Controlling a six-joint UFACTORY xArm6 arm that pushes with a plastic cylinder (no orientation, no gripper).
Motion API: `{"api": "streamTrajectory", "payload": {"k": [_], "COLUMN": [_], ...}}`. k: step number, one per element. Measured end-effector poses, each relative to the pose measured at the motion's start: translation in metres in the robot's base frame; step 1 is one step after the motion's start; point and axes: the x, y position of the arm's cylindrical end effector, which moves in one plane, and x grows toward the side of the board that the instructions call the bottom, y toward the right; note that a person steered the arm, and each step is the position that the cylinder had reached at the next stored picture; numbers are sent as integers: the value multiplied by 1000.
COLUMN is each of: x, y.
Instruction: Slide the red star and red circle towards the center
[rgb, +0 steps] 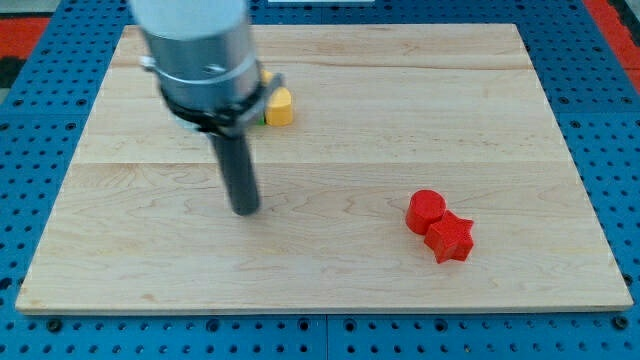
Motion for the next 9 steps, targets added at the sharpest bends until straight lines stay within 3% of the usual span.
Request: {"api": "streamTrajectory", "payload": {"k": [2,4,6,9], "x": [72,91,78,25], "y": [132,217,214,196]}}
